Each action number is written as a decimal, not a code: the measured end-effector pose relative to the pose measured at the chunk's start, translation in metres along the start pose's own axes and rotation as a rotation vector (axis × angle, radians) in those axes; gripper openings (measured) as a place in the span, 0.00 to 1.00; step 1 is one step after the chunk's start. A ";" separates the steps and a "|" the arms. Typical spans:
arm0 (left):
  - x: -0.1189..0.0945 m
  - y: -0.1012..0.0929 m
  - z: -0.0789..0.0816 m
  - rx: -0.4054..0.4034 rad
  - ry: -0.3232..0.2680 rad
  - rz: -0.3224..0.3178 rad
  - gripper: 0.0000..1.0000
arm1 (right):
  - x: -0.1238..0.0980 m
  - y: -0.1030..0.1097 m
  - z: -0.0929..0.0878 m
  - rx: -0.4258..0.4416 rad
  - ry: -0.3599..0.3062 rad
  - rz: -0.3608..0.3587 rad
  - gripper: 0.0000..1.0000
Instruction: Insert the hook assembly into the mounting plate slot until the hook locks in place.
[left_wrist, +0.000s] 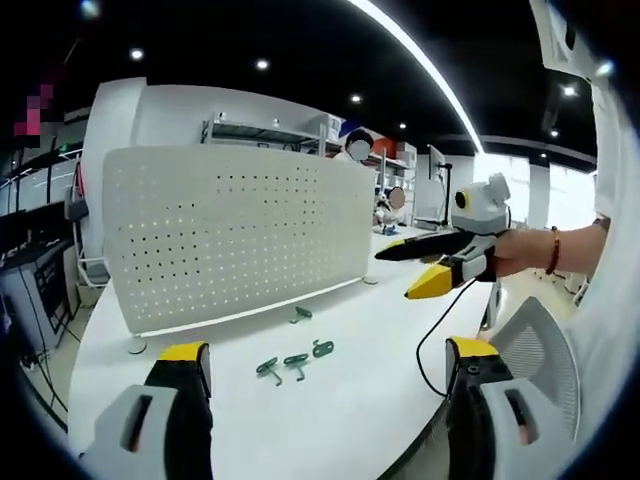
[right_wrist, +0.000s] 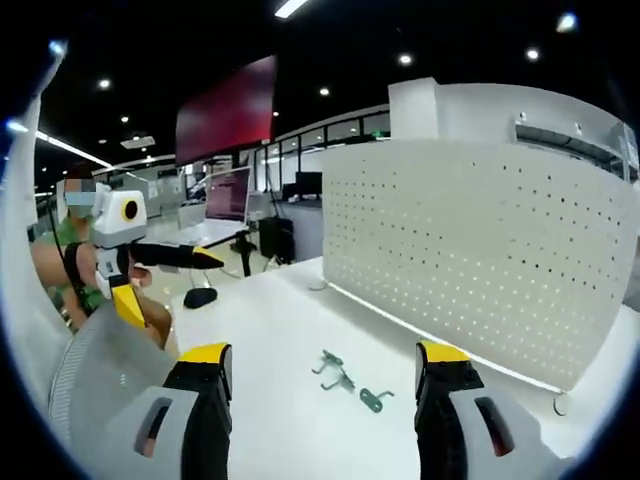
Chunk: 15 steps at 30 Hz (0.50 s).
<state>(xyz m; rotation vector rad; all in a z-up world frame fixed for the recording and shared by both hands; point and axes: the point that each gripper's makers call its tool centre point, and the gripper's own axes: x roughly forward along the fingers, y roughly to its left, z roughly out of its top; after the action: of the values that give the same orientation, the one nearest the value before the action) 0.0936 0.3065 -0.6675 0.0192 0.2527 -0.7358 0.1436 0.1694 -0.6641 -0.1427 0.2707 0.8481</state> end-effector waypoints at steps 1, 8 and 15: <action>0.000 0.000 0.001 0.003 -0.003 0.001 1.00 | 0.001 -0.001 -0.001 0.000 0.003 0.005 0.76; -0.001 0.003 0.001 0.002 0.000 0.016 1.00 | 0.011 -0.006 -0.011 -0.031 0.050 0.036 0.75; -0.002 0.005 0.000 0.001 0.007 0.032 1.00 | 0.025 -0.006 -0.021 -0.059 0.101 0.089 0.73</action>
<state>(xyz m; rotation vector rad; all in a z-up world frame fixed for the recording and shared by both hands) 0.0950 0.3115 -0.6673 0.0263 0.2578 -0.7045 0.1606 0.1784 -0.6913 -0.2301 0.3486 0.9391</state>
